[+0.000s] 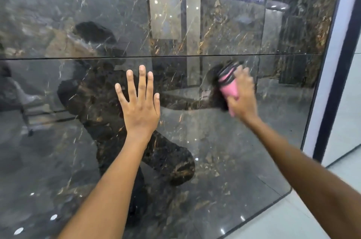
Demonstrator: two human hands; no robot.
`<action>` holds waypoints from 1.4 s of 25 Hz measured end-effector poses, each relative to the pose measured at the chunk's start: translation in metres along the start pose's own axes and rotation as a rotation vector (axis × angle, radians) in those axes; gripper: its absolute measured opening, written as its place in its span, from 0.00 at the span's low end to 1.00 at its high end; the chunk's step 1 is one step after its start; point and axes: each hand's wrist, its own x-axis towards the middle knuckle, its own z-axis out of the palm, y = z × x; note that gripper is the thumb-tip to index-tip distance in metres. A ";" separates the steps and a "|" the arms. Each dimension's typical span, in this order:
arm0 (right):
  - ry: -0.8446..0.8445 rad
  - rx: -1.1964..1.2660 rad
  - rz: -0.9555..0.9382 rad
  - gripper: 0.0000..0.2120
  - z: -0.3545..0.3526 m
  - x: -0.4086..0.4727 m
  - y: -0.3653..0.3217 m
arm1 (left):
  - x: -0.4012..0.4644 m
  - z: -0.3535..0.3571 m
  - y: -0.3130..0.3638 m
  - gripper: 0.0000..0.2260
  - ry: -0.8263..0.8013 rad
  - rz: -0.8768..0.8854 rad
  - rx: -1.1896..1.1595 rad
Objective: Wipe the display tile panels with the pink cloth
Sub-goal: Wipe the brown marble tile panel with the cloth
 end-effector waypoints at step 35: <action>-0.474 0.063 -1.228 0.36 0.035 -0.115 0.182 | -0.021 0.039 0.124 0.24 0.054 -0.380 0.067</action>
